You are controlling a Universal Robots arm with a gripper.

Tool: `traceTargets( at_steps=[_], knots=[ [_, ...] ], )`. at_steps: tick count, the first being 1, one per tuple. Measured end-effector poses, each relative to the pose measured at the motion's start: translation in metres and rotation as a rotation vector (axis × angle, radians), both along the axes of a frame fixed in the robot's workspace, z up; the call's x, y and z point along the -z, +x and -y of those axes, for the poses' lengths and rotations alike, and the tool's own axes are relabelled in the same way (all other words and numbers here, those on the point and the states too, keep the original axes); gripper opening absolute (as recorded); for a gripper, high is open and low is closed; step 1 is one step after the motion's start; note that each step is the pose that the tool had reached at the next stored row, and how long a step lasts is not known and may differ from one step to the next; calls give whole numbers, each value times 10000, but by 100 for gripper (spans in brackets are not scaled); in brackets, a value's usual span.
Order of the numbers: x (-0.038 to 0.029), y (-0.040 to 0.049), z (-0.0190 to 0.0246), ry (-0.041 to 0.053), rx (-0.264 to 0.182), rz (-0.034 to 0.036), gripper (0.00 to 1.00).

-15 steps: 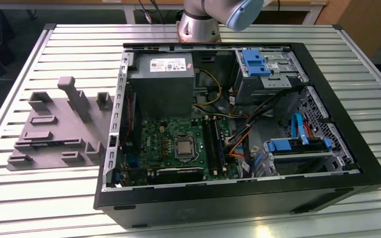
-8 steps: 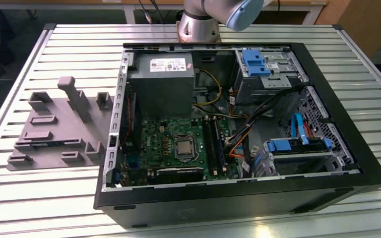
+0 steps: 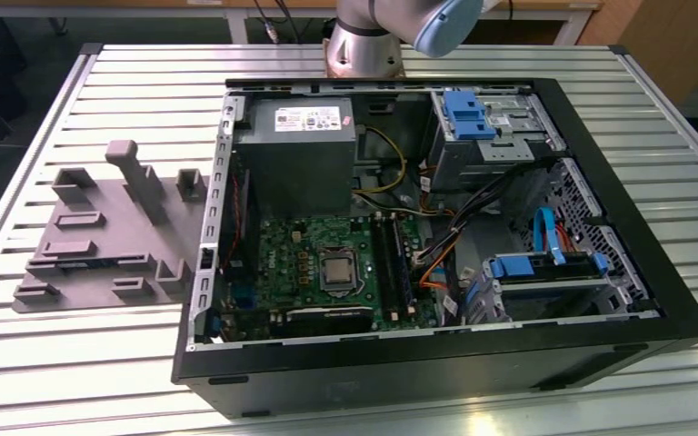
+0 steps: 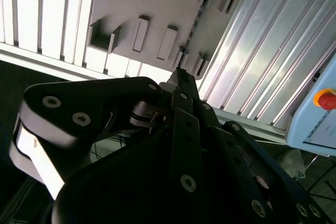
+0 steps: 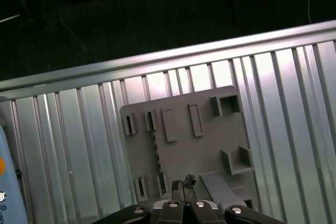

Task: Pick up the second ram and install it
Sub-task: 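Pick up the second ram and move it above second insertion slot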

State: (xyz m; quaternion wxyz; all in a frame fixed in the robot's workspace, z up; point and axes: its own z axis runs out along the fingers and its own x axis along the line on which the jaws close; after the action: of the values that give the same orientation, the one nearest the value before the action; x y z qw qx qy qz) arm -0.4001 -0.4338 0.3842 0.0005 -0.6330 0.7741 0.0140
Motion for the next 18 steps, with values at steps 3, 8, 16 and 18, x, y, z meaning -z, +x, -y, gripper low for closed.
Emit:
traceTargets(
  at_steps=[3, 8, 16, 18],
  knots=[
    [0, 0, 0, 0, -2, 0, 11],
    [0, 0, 0, 0, -5, 0, 11],
    [4, 0, 0, -1, -558, -1, 11],
    [5, 0, 0, 0, -562, 0, 11]
  ],
)
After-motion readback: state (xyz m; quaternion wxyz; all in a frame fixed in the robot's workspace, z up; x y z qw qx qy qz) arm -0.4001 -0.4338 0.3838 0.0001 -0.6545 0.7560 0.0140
